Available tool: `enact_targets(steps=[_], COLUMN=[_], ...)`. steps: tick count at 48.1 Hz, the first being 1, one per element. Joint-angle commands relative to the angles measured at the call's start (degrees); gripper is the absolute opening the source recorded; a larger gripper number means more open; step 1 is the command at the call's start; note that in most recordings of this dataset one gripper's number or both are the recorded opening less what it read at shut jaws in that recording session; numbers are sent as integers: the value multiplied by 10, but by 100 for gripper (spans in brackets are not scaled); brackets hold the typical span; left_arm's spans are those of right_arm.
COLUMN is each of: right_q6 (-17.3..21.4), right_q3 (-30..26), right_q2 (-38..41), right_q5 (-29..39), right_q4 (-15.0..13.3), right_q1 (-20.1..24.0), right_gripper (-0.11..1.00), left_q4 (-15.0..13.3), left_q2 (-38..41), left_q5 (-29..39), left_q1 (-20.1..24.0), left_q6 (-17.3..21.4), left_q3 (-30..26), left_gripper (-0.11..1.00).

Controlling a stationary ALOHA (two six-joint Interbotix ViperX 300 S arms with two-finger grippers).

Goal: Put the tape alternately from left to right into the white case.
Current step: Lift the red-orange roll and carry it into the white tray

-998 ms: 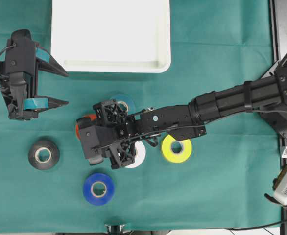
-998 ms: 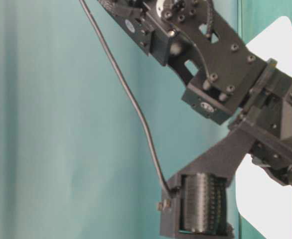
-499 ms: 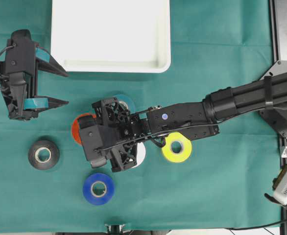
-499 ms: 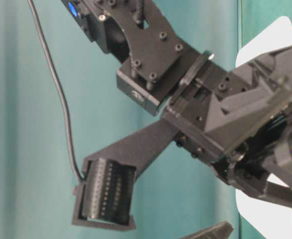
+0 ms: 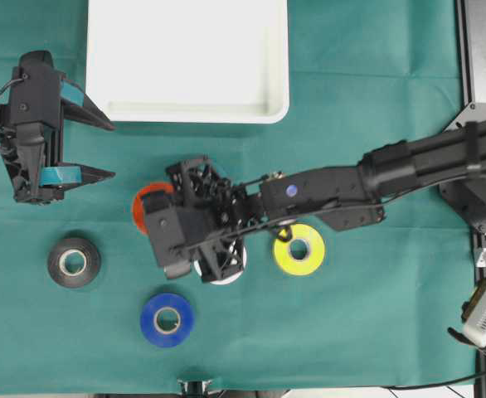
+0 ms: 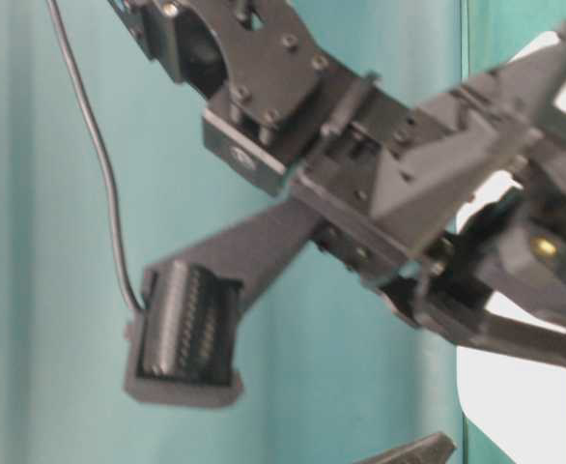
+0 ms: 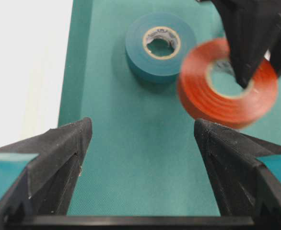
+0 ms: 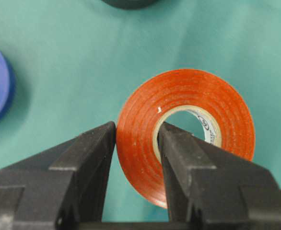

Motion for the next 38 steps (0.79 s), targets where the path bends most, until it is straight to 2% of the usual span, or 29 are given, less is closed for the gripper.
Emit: enact_targets(steps=[1, 20, 38], right_q6=[1, 1, 1], right_q3=[6, 77, 139], right_q2=[-39, -103, -127], right_q5=[-1, -2, -24], right_q4=[-3, -3, -4], right_q1=[-10, -71, -156], right_gripper=[3, 3, 3], left_q4=[-1, -1, -1], left_q2=[-4, -4, -4], left_q5=[-3, -3, -3], left_q1=[-2, -2, -2], left_q6=[0, 0, 0], left_q3=[-9, -9, -9], left_gripper=[92, 92, 92])
